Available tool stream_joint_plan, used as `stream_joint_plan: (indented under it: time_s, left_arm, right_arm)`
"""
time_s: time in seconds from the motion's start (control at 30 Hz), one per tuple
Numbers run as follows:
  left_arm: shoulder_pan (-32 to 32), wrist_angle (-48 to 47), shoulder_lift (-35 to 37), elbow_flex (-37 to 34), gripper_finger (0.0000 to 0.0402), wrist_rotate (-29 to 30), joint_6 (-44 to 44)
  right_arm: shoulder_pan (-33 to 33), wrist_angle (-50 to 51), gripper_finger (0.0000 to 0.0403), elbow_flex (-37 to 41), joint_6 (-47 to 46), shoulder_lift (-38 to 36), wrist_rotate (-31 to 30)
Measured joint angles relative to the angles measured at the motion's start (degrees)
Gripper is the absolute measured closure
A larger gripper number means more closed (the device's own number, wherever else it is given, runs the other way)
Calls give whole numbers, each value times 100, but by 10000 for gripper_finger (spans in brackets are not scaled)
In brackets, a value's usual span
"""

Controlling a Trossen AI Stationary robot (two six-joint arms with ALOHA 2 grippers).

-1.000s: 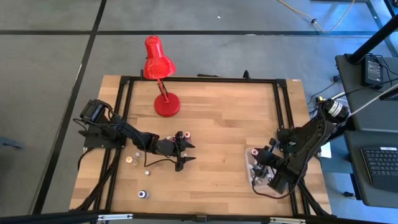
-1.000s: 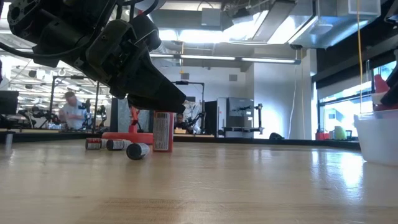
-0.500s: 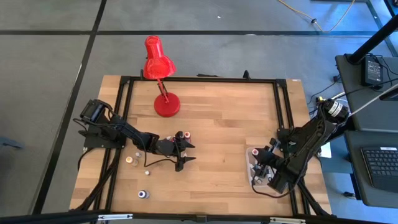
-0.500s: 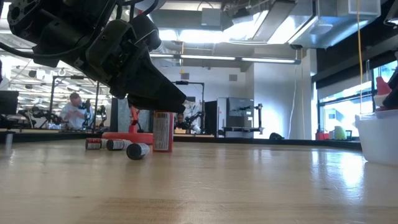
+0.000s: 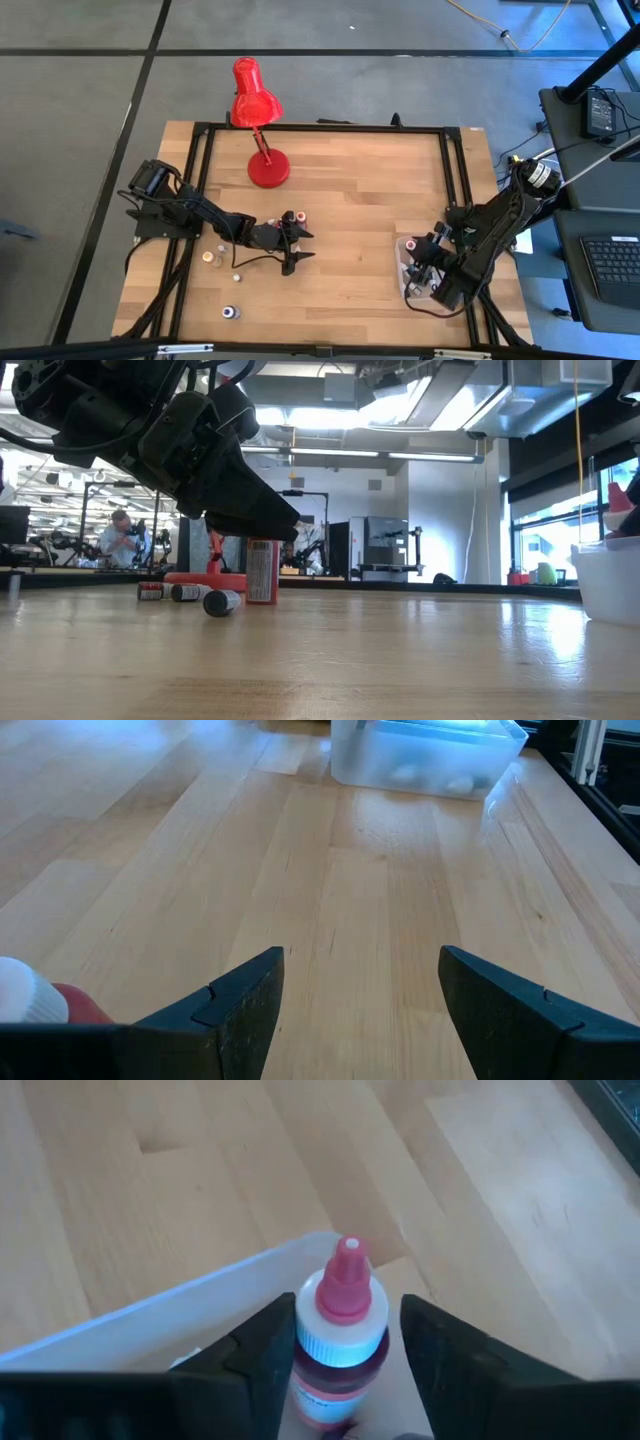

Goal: Pick & Place food coloring
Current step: Put the big pink bottle into the transparent container

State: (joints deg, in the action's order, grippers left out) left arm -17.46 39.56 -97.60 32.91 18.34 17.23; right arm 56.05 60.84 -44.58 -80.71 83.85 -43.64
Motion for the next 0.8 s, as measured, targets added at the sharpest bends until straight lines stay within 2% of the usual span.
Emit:
stream_joint_plan:
  time_s: [0.37,0.6,0.8]
  left_arm:
    - [-1,-1,0,0,142,1,0]
    - [1,-1,0,0,142,1,-2]
    - [-1,-1,0,0,142,1,0]
  right_arm:
    - [2,136,188,0,-4,-4,4]
    - [0,206,187,-9,-7,-4,5]
    - [2,649,187,-275,-7,-2,25]
